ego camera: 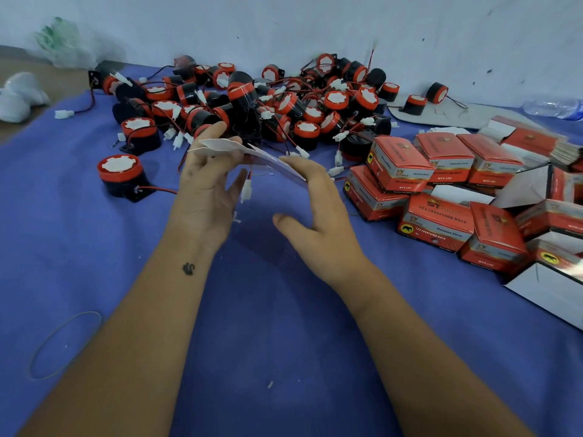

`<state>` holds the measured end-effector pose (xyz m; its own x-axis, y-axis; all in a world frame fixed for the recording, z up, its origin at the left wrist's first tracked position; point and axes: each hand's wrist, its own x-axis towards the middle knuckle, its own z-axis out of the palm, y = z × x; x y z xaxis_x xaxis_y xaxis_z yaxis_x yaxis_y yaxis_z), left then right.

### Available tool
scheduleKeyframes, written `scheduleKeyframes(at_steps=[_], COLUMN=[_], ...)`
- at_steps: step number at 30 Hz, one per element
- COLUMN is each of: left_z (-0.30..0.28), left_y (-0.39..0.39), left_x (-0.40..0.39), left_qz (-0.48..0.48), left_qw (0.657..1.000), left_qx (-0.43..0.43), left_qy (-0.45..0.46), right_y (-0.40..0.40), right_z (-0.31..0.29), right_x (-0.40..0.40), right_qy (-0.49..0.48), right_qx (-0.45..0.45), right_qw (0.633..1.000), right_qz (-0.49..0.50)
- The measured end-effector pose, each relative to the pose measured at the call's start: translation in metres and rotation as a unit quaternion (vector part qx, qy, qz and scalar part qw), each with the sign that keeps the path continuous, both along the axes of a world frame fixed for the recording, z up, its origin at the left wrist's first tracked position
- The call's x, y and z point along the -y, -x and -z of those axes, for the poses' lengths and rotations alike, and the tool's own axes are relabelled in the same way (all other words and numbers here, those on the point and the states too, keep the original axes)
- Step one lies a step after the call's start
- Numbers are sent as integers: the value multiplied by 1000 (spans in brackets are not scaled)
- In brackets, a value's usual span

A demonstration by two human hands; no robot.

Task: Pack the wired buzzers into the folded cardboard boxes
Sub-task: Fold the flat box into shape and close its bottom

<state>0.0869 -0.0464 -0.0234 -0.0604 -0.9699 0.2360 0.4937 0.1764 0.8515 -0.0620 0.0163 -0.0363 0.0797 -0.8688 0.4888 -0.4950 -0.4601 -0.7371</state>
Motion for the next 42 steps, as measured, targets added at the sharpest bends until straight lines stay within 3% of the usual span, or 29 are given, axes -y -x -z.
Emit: scheduleKeyframes(at_steps=[5,12,18,26,31,34,38,42], left_z=[1,-1,-2,-8,-8,-2,5,5], left_y=[3,11,7,22,20,25,31,34], left_x=[-4,-7,-5,-18,-18,-17,-17,-16], left_qz=[46,52,56,113,60,48,53,150], left_qw=[999,998,998,987,948,958,966,972], left_qx=[-11,21,29,41,229,214,207,152], left_qy=[2,14,30,104,211,186,149,94], right_y=[-9,-1,-1,0,0,10,15,8], right_z=[-7,-9,-4,-10,-7,-10,-8,-4], right_x=[-4,-5,-5,1,7,9,11,14], right_qy=[23,36,-52,-98,-111,-86,-63,-89], right_qx=[133,146,149,255,317,390,362,360], right_qw=[991,988,987,962,942,915,925,922], right_qz=[25,43,5,-15,12,60,90,112])
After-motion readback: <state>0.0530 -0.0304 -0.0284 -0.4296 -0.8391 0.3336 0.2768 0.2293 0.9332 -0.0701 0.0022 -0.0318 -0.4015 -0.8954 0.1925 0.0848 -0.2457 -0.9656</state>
